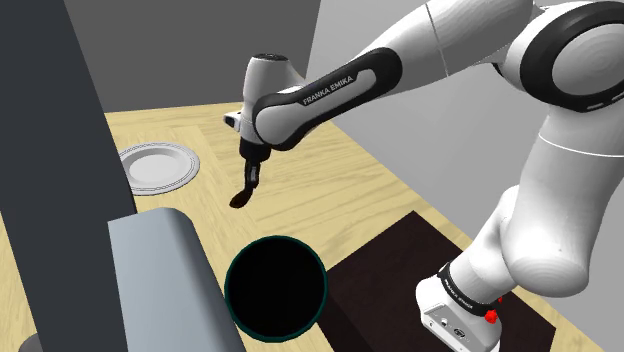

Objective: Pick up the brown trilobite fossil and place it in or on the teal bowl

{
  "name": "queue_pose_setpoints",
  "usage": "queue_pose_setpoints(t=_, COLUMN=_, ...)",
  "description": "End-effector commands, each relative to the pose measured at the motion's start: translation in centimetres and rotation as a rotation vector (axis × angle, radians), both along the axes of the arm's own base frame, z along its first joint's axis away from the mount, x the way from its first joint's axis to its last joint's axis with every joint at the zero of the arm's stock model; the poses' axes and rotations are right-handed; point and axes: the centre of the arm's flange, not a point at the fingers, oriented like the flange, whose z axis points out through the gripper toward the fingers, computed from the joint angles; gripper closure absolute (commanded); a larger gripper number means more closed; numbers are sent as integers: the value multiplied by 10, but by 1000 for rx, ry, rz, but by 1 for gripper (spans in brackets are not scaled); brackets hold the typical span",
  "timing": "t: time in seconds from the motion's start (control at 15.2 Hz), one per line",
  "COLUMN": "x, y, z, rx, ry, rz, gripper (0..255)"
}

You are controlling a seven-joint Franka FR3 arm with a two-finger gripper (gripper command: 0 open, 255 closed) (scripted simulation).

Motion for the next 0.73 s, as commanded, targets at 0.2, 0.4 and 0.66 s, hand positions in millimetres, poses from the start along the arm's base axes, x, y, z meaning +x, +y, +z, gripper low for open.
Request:
queue_pose_setpoints(t=0.2, x=12, y=19, z=-3, rx=-100, ry=23, rz=83, gripper=0)
queue_pose_setpoints(t=0.4, x=34, y=62, z=-35, rx=-344, ry=81, rz=287, gripper=0)
queue_pose_setpoints(t=0.66, x=32, y=56, z=-56, rx=-344, ry=81, rz=287, gripper=0)
